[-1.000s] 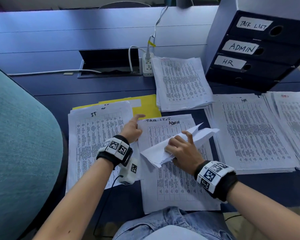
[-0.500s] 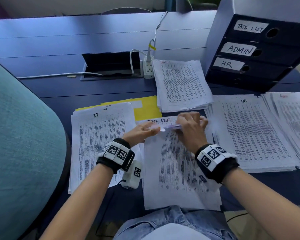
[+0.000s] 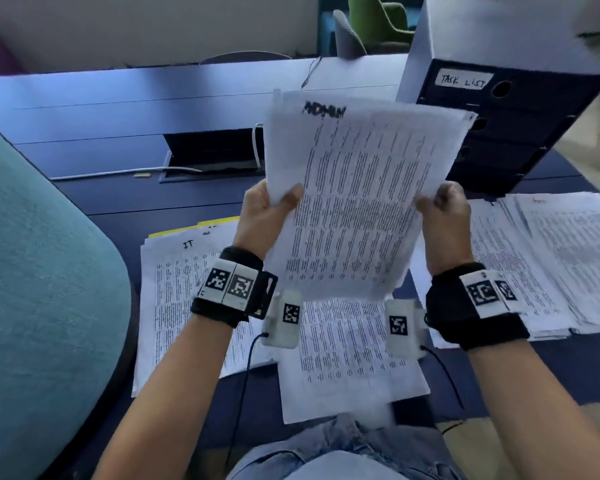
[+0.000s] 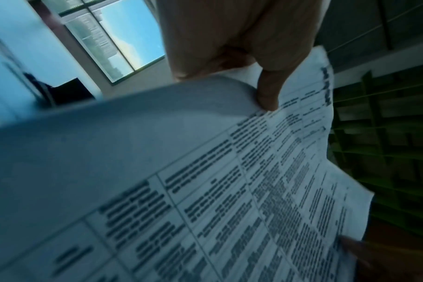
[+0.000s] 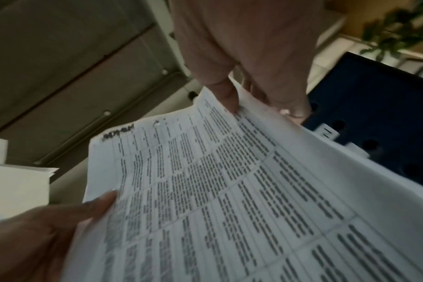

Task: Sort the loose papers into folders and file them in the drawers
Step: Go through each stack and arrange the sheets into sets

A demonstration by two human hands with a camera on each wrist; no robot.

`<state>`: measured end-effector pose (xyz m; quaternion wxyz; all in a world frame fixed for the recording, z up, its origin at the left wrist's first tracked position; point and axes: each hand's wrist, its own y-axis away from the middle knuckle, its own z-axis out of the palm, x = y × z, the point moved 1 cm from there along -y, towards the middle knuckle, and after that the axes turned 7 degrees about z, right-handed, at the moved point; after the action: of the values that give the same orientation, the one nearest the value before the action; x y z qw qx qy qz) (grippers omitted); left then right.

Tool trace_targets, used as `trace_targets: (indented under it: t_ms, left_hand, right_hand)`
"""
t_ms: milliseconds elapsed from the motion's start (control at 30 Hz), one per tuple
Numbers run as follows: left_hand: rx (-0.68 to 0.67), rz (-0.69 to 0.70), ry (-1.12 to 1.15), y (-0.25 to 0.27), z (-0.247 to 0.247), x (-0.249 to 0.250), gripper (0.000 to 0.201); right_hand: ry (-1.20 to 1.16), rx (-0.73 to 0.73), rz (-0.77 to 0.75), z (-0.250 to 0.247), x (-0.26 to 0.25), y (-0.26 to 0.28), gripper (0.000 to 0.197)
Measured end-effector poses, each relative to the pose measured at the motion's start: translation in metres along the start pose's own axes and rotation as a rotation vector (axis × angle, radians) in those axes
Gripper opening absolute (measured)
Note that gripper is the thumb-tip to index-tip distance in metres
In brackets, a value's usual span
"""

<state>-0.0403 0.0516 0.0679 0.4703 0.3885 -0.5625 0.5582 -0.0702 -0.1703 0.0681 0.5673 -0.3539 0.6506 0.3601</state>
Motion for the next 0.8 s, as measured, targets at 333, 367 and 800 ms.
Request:
trace_targets:
  t_ms: [333, 367, 800]
  left_hand:
    - [0.086, -0.041, -0.059, 0.026, 0.015, -0.001, 0.018]
    - [0.066, -0.075, -0.092, 0.032, 0.017, -0.007, 0.019]
    - [0.199, -0.122, -0.189, -0.015, 0.094, 0.001, 0.028]
  right_hand:
    - [-0.082, -0.021, -0.111, -0.011, 0.007, 0.029, 0.029]
    - [-0.058, -0.028, -0.080, -0.010, 0.014, 0.030, 0.027]
    - [0.207, -0.164, -0.084, -0.081, 0.026, -0.029, 0.012]
